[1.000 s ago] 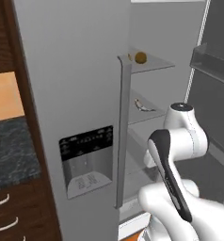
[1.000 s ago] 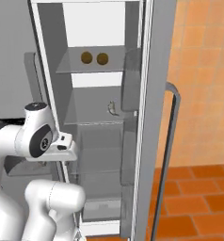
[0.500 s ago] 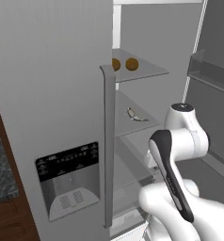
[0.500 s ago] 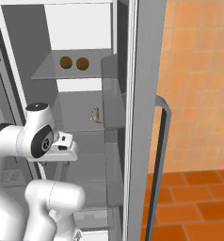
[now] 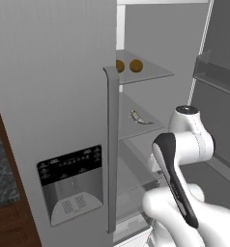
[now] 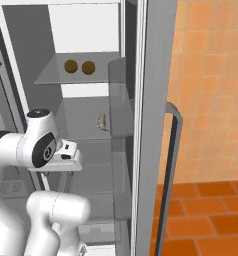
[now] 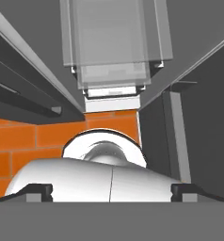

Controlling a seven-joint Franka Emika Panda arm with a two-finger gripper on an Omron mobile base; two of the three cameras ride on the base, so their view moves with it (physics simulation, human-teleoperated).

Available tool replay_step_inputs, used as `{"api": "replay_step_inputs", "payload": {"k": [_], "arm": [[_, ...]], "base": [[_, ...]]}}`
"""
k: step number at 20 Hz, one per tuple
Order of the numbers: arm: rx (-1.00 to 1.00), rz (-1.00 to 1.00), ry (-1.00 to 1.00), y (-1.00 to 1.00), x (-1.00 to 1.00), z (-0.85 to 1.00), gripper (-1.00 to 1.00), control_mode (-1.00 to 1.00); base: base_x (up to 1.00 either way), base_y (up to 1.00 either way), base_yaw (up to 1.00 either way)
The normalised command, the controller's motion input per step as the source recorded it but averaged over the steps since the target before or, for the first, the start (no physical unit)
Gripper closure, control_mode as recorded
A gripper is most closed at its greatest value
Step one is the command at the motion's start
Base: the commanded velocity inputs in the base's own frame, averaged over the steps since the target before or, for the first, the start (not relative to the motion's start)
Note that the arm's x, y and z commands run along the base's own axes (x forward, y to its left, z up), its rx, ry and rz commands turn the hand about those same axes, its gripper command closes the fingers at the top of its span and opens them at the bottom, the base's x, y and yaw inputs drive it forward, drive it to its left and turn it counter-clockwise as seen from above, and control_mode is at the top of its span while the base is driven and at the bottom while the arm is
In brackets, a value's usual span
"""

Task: Place one avocado and one fish in each tupperware on the nearby counter, to pack two identical lunches.

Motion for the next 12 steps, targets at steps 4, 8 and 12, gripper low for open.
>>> {"api": "replay_step_inputs", "payload": {"k": [4,8,12], "arm": [[-0.22,0.17,-0.51,0.03,0.00,0.74,-1.00,-1.00],[-0.16,0.14,-0.33,0.00,0.12,0.54,-1.00,-1.00],[-0.14,0.15,-0.33,0.00,0.43,0.51,-1.00,-1.00]], "base": [[0.00,0.00,0.00],[0.00,0.00,0.00],[0.00,0.00,0.00]]}}
